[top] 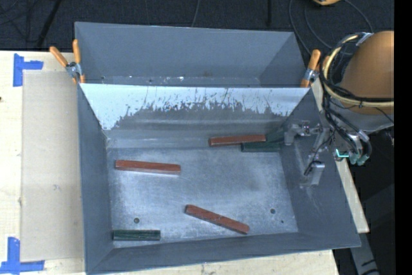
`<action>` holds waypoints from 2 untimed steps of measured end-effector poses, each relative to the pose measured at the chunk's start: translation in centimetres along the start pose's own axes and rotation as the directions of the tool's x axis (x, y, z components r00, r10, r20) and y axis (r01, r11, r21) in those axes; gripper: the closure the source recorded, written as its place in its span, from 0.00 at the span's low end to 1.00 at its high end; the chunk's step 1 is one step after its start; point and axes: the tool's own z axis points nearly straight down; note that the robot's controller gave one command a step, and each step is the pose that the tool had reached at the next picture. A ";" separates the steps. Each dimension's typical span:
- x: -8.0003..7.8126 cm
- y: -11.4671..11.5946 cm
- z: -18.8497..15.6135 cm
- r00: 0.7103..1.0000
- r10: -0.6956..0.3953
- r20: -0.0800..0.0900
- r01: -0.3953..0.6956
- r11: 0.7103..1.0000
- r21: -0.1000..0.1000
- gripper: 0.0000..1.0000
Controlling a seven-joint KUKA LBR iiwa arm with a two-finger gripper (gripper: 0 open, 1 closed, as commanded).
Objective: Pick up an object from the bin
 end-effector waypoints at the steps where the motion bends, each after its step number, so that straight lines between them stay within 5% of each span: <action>1: -0.2 0.1 -0.4 1.000 -0.004 0.008 0.004 1.000 0.001 0.00; 2: -3.8 1.3 6.5 1.000 -0.009 0.013 0.009 1.000 0.003 0.00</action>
Offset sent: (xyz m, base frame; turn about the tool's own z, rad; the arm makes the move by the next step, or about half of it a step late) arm 0.0743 0.0297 -0.1488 -0.0187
